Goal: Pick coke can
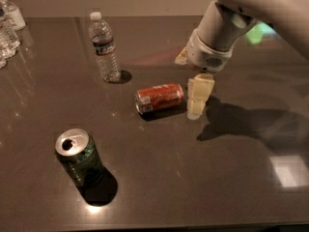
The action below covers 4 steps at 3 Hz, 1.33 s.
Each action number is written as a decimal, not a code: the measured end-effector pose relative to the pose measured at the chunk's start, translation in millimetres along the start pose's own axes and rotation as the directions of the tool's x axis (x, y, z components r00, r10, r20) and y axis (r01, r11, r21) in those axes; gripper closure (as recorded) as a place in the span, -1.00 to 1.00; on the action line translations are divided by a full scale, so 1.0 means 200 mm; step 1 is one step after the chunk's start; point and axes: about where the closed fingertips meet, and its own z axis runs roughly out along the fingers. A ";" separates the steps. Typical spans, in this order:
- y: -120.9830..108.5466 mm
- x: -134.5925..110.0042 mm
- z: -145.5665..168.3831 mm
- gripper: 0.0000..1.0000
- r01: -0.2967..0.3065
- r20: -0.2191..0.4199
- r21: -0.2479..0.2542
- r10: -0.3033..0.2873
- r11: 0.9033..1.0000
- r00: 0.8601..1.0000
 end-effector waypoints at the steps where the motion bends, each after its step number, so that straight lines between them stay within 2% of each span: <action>1: -0.02 -0.05 0.08 -1.00 0.030 -0.007 -0.033 -0.031 0.999 1.000; 3: -0.03 -0.17 0.18 -1.00 0.074 -0.008 -0.079 -0.075 0.994 0.997; 4: -0.02 -0.22 0.20 -0.64 0.088 -0.006 -0.092 -0.088 0.992 0.996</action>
Offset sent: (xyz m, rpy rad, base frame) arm 0.0088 0.0456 -0.0291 -0.0453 0.0655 0.1063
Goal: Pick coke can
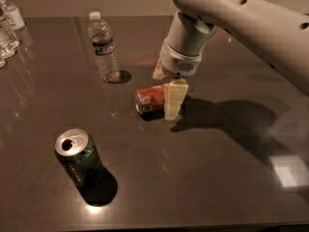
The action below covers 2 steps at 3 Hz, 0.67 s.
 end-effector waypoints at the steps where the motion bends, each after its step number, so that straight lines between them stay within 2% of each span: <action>1: 0.00 -0.02 0.01 -0.18 0.004 -0.013 -0.007 -0.004 1.000 1.000; 2: 0.00 -0.02 -0.02 0.29 -0.005 -0.016 -0.004 0.005 1.000 1.000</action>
Offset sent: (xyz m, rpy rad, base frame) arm -0.0045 -0.0001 0.0142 -0.0203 0.0074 -0.0199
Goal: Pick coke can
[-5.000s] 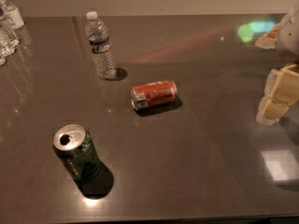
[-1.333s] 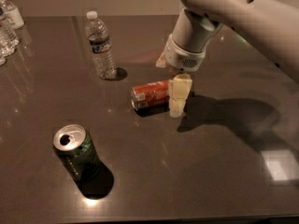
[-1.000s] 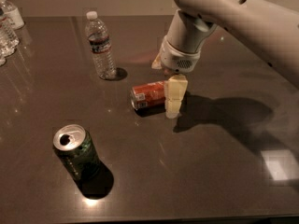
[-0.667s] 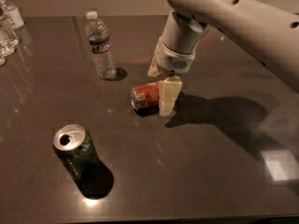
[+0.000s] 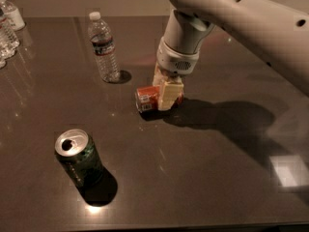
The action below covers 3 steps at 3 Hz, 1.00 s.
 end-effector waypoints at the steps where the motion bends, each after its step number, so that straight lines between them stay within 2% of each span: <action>1: -0.01 -0.01 -0.12 0.72 -0.013 0.008 0.021 0.013 1.000 1.000; 2: -0.04 -0.02 -0.34 1.00 -0.023 0.014 0.077 0.021 0.997 1.000; 3: -0.08 0.00 -0.54 1.00 -0.025 0.014 0.134 0.023 0.991 1.000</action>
Offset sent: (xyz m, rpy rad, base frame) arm 0.0107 -0.0308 0.1279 0.0458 -0.1204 -0.0697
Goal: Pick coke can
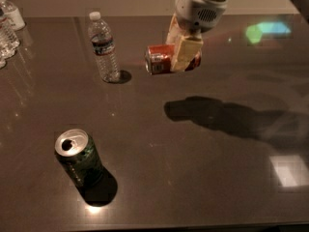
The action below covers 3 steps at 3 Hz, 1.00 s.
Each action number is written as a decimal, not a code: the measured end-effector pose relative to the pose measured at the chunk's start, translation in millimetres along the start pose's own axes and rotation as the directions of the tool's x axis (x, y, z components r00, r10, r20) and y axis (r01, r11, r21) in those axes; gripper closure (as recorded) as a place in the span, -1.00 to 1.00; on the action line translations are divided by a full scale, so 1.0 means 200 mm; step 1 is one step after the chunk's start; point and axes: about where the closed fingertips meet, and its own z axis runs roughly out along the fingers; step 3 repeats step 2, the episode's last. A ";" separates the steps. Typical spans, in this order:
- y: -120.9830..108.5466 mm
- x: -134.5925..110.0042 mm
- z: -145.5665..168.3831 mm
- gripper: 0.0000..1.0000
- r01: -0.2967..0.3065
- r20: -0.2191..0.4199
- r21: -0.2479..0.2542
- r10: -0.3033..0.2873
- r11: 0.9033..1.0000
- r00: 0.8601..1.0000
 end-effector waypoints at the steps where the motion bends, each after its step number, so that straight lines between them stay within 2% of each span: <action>1: -0.04 0.00 -0.15 1.00 0.003 0.011 0.053 -0.004 0.999 1.000; 3: -0.07 -0.01 -0.15 1.00 0.004 0.019 0.072 -0.006 0.997 1.000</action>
Offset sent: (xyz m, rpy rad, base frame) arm 0.0031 -0.0073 0.0259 0.0168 -0.0421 -0.0070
